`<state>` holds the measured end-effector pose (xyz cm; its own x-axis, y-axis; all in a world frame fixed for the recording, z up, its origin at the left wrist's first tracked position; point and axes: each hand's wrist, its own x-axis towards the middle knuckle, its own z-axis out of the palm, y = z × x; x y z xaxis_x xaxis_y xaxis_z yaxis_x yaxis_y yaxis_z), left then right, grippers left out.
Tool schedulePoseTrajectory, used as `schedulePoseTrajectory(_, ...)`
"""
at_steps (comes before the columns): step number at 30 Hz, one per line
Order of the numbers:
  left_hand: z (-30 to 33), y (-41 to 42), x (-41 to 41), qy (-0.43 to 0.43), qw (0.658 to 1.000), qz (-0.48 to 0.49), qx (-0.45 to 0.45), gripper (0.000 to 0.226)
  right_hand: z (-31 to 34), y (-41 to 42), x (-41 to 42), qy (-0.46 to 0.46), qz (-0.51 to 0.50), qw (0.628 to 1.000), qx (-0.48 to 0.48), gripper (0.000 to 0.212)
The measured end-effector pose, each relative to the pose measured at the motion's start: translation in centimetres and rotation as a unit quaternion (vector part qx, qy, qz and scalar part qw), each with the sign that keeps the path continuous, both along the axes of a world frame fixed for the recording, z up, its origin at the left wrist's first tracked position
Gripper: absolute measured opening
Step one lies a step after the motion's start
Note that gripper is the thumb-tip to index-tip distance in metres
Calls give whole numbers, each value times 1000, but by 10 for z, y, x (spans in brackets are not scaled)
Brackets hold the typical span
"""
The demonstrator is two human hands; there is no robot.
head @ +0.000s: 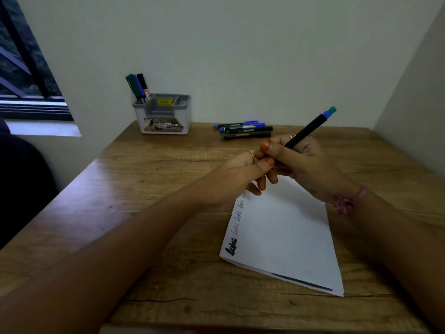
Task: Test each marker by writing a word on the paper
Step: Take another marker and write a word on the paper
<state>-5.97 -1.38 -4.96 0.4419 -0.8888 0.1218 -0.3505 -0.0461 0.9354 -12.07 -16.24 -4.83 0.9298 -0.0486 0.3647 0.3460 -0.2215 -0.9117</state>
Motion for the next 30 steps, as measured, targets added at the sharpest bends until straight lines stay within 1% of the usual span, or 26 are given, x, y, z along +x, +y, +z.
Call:
schedulePoseTrajectory(2, -1, 1, 4, -48, 999, -5, 14, 22, -1, 0, 0, 10, -13, 1000, 6, 36)
schedulePoseTrajectory(4, -1, 2, 7, -69, 997, -12, 29, 21, -4, 0, 0, 22, -21, 999, 13, 38)
schedulePoseTrajectory(6, 1, 4, 8, -75, 996, -25, 48, 22, -5, 0, -1, 46, -25, 998, 24, 43)
schedulePoseTrajectory(8, 2, 5, 8, -63, 995, -37, 62, 21, -4, 1, -2, 66, -23, 997, 34, 51)
schedulePoseTrajectory(11, 0, 5, 1, -74, 994, -33, 80, 23, -4, 4, 0, 63, -42, 997, 3, 51)
schedulePoseTrajectory(14, -6, 1, -6, -75, 996, -15, 53, 27, -5, 3, 2, 72, -48, 996, -34, 51)
schedulePoseTrajectory(16, -8, 0, -8, -53, 998, 3, 19, 30, -3, 1, 0, 95, -22, 995, -31, 53)
schedulePoseTrajectory(19, -10, -2, -8, -32, 999, 16, -37, 37, 2, 0, -4, 120, 27, 992, -31, 51)
schedulePoseTrajectory(22, -8, -3, -8, -20, 999, 6, -48, 44, 1, -5, -4, 134, 56, 989, -22, 65)
schedulePoseTrajectory(23, -7, -3, -8, -27, 999, 1, -42, 45, 0, -8, -4, 136, 60, 989, -8, 61)
schedulePoseTrajectory(25, -6, -4, -7, -58, 998, -14, -22, 38, -1, -12, -4, 138, 72, 988, 4, 52)
schedulePoseTrajectory(27, -4, -2, -3, -75, 997, -25, 3, 31, -2, -17, -3, 142, 84, 986, 1, 51)
schedulePoseTrajectory(28, -3, 0, 1, -74, 997, -27, 26, 34, -2, -19, -1, 137, 90, 986, 5, 51)
schedulePoseTrajectory(30, -2, 9, 17, -59, 994, -14, 87, 51, -4, -26, 1, 114, 82, 989, 46, 48)
